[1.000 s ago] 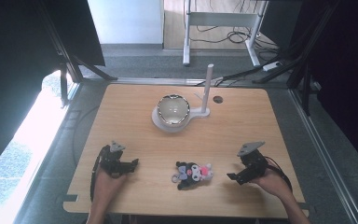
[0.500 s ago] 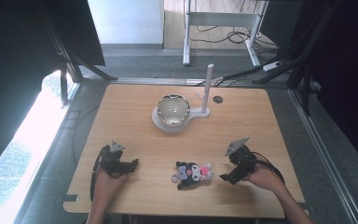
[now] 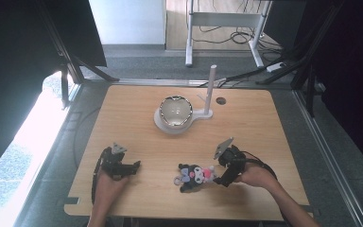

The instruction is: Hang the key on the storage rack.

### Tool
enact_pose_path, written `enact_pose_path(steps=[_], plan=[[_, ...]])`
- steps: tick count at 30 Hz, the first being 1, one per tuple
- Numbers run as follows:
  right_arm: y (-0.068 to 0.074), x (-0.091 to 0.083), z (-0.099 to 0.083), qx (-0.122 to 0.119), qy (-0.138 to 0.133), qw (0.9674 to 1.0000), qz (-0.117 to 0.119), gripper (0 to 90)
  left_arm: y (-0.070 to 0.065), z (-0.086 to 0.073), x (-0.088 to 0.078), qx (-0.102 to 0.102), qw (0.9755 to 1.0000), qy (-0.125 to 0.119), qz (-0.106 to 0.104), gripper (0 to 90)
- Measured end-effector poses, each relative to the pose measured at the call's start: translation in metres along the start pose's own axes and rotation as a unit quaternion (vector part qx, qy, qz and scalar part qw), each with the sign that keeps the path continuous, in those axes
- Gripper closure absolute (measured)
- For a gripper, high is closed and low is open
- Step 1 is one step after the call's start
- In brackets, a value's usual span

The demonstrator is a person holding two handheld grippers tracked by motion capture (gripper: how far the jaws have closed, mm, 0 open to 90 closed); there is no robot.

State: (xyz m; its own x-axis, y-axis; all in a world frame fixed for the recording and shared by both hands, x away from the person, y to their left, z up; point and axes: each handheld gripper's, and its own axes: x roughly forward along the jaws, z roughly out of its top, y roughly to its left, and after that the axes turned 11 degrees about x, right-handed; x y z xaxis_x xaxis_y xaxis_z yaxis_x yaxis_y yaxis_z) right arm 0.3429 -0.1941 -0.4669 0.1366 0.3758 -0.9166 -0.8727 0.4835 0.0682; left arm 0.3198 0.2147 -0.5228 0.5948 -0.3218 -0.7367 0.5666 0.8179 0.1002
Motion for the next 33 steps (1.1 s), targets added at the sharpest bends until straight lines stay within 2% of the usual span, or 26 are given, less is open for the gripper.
enact_pose_path(steps=[6, 12, 17, 18, 19, 22, 25, 28, 33], plan=[[0.009, 0.006, 0.013, -0.028, 0.020, 0.9994, 0.009, 3.5, 0.000, 0.000, 0.000, 0.001, 1.0000, 0.000, 0.000, 7.3], [0.020, 0.016, 0.026, -0.054, 0.044, 0.9975, 0.016, 9.3, 0.000, 0.000, 0.000, 0.001, 1.0000, 0.000, 0.000, 7.3], [0.026, 0.028, 0.037, -0.079, 0.072, 0.9941, 0.019, 13.0, 0.000, 0.000, 0.000, 0.001, 1.0000, 0.000, 0.000, 7.4], [0.028, 0.032, 0.041, -0.089, 0.084, 0.9922, 0.022, 13.2, 0.000, 0.000, 0.000, 0.001, 1.0000, 0.000, 0.000, 7.3], [0.028, 0.032, 0.041, -0.089, 0.084, 0.9922, 0.022, 13.2, 0.000, 0.000, 0.000, 0.001, 1.0000, 0.000, 0.000, 7.3], [0.030, 0.037, 0.047, -0.102, 0.100, 0.9895, 0.024, 14.4, 0.000, 0.000, 0.000, 0.001, 1.0000, 0.000, 0.000, 7.3], [0.033, 0.040, 0.052, -0.109, 0.112, 0.9874, 0.021, 20.8, 0.000, 0.000, 0.000, 0.001, 1.0000, 0.000, 0.000, 7.3], [0.035, 0.041, 0.057, -0.116, 0.122, 0.9851, 0.031, 34.1, 0.000, 0.000, 0.000, 0.001, 1.0000, 0.000, 0.000, 7.3], [0.036, 0.037, 0.061, -0.105, 0.128, 0.9857, 0.032, 41.4, 0.000, 0.000, 0.000, 0.001, 1.0000, 0.000, -0.001, 7.3]])
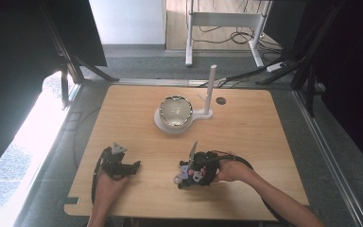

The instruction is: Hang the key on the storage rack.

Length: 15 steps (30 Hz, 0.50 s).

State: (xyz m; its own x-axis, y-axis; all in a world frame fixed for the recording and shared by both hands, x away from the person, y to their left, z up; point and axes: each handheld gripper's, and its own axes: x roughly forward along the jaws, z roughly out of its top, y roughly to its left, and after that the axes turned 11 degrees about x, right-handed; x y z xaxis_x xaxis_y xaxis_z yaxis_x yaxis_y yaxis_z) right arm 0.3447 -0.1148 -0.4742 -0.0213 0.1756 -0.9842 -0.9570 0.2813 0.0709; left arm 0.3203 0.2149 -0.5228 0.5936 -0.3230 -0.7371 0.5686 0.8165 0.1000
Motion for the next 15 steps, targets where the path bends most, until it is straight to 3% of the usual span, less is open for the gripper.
enact_pose_path(steps=[5, 15], plan=[[-0.004, -0.010, -0.002, 0.018, -0.012, 0.9997, 0.008, 42.2, 0.000, 0.000, 0.000, 0.000, 1.0000, 0.000, 0.000, 7.3], [-0.019, -0.035, -0.012, 0.036, -0.036, 0.9987, -0.003, 42.5, 0.000, 0.000, 0.000, 0.000, 1.0000, 0.000, 0.000, 7.3]])
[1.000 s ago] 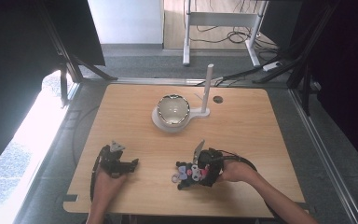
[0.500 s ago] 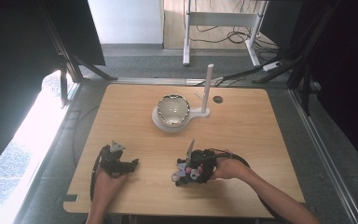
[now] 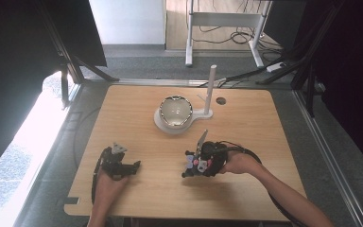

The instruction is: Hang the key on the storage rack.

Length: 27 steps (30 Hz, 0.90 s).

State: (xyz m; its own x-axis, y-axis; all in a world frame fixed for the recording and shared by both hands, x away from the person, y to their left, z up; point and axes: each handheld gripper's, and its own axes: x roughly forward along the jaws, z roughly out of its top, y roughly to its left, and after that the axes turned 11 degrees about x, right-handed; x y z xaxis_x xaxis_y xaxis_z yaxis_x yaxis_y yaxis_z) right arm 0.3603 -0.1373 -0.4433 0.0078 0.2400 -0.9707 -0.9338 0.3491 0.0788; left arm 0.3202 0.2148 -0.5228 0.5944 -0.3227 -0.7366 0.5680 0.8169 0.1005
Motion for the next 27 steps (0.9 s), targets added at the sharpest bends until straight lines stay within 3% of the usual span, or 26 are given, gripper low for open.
enact_pose_path(steps=[17, 27], plan=[[-0.034, -0.047, -0.016, 0.045, -0.028, 0.9983, -0.025, 42.6, 0.000, 0.000, 0.000, 0.000, 1.0000, -0.001, 0.000, 7.3], [-0.059, -0.074, -0.023, 0.077, -0.043, 0.9959, -0.018, 42.6, 0.000, 0.000, 0.000, 0.000, 1.0000, -0.001, 0.000, 7.3]])
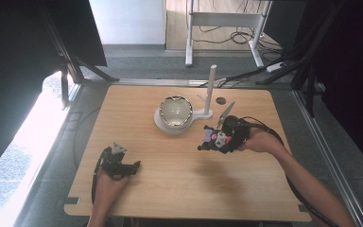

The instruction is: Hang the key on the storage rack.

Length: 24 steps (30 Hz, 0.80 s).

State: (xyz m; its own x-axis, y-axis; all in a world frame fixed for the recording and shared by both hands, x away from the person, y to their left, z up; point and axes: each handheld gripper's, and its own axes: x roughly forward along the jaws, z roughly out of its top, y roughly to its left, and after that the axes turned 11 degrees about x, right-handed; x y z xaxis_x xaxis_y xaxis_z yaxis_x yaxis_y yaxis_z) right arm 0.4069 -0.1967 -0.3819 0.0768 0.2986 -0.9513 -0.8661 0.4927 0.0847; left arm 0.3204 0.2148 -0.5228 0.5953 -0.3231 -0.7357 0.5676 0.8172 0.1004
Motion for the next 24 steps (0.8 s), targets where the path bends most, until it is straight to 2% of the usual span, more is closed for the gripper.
enact_pose_path(steps=[12, 24], plan=[[-0.029, -0.030, 0.003, 0.040, -0.022, 0.9989, -0.013, 42.6, 0.000, 0.000, 0.000, 0.000, 1.0000, 0.000, 0.001, 7.3], [-0.057, -0.058, 0.006, 0.073, -0.045, 0.9954, -0.041, 42.5, 0.000, 0.000, 0.000, 0.000, 1.0000, 0.000, 0.000, 7.3]])
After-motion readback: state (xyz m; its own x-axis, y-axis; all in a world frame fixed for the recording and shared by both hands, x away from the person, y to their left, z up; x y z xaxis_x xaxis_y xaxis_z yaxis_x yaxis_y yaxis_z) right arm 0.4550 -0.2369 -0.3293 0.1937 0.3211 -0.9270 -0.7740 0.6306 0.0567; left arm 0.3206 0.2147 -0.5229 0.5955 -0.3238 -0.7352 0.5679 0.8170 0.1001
